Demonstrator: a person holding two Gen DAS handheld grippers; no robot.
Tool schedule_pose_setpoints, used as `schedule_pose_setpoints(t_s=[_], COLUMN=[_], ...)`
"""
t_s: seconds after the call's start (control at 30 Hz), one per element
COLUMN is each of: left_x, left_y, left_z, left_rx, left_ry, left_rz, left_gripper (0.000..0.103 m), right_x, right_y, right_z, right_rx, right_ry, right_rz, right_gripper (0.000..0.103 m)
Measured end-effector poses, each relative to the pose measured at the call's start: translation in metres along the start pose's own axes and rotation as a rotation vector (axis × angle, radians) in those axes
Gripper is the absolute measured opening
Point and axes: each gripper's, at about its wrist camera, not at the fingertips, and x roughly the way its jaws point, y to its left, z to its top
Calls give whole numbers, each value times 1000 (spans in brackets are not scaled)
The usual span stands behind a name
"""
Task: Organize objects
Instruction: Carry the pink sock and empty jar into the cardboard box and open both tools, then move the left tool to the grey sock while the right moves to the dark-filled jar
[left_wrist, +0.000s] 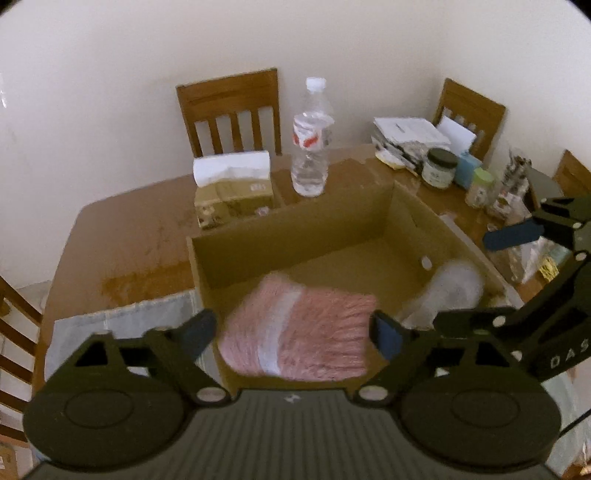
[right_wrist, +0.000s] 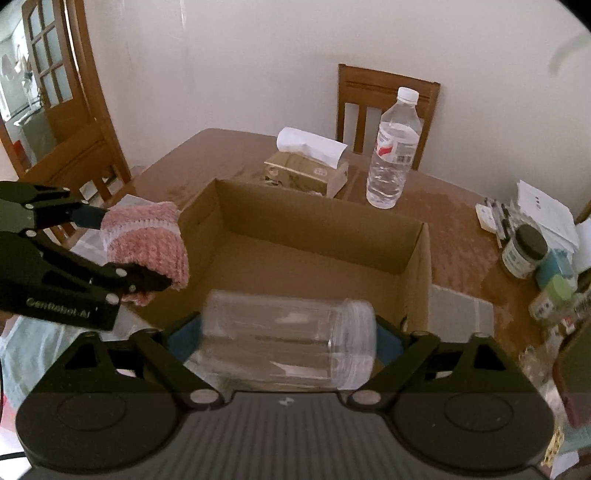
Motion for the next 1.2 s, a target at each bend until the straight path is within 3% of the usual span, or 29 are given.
schedule_pose_setpoints(t_s=[0.1, 0.57, 1.2], left_x=[4, -12, -37], left_y=[-1, 4, -6], left_z=[2, -17, -123], left_rx=[3, -73, -104], left_ry=[-8, -32, 46], left_rz=[34, -26, 90], left_gripper=[100, 101, 101], right_x=[10, -2, -28], right_y=[-5, 0, 50], right_z=[1, -20, -115], right_rx=[2, -1, -23], right_ry=[18, -1, -30], right_rz=[7, -3, 38], right_gripper=[103, 103, 103])
